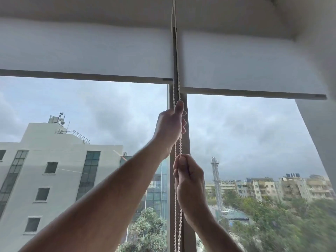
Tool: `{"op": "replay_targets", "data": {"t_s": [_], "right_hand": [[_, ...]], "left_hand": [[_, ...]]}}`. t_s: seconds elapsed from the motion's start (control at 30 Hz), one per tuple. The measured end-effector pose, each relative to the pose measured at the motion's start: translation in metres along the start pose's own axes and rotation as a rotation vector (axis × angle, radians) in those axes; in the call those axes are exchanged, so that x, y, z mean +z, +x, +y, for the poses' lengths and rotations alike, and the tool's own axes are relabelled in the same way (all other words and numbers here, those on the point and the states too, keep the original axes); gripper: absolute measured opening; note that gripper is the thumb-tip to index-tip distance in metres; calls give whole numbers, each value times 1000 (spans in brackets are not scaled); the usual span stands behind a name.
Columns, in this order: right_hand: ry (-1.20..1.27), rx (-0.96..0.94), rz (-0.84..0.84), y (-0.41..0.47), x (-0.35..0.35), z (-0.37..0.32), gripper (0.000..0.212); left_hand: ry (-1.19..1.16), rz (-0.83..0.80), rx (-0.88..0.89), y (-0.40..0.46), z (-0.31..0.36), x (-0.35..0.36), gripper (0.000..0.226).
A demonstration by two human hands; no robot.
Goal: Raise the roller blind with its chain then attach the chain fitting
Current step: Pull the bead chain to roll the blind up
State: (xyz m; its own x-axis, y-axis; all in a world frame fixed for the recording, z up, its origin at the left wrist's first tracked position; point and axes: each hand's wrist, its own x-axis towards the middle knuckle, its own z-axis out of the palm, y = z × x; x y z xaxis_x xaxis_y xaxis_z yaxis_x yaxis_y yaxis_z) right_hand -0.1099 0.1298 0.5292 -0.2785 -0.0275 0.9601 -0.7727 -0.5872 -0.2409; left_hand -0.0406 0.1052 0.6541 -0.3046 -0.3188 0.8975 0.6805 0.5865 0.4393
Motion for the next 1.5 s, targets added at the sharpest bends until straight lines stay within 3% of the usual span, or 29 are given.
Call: {"op": "replay_targets", "data": {"t_s": [0.13, 0.3, 0.5, 0.8, 0.93, 1.07, 1.17, 1.27, 1.37, 1.5], "right_hand": [[-27, 6, -107, -4, -6, 1, 33], [235, 274, -379, 22, -25, -8, 40], [199, 324, -177, 86, -23, -40, 61], [343, 434, -106, 140, 12, -85, 33], [295, 298, -25, 134, 18, -75, 40], [257, 120, -55, 125, 23, -72, 36], [234, 35, -87, 121, 24, -79, 30], [121, -63, -77, 115, 18, -83, 28], [32, -119, -104, 103, 8, -80, 33], [101, -95, -184, 77, 0, -70, 41]], "left_hand": [[255, 123, 141, 0, -10, 10, 32], [292, 227, 274, -8, -17, 6, 31], [215, 222, 274, -33, -29, 13, 32], [149, 231, 277, -72, -57, 14, 37], [147, 166, 270, -76, -63, 5, 35], [128, 63, 276, -72, -67, -14, 33], [91, 120, 187, -55, -57, -22, 56], [-13, 200, 95, -27, -26, -28, 56], [-73, 82, 75, -5, 9, -31, 61], [-85, -74, 38, 14, 50, -16, 46]]}}
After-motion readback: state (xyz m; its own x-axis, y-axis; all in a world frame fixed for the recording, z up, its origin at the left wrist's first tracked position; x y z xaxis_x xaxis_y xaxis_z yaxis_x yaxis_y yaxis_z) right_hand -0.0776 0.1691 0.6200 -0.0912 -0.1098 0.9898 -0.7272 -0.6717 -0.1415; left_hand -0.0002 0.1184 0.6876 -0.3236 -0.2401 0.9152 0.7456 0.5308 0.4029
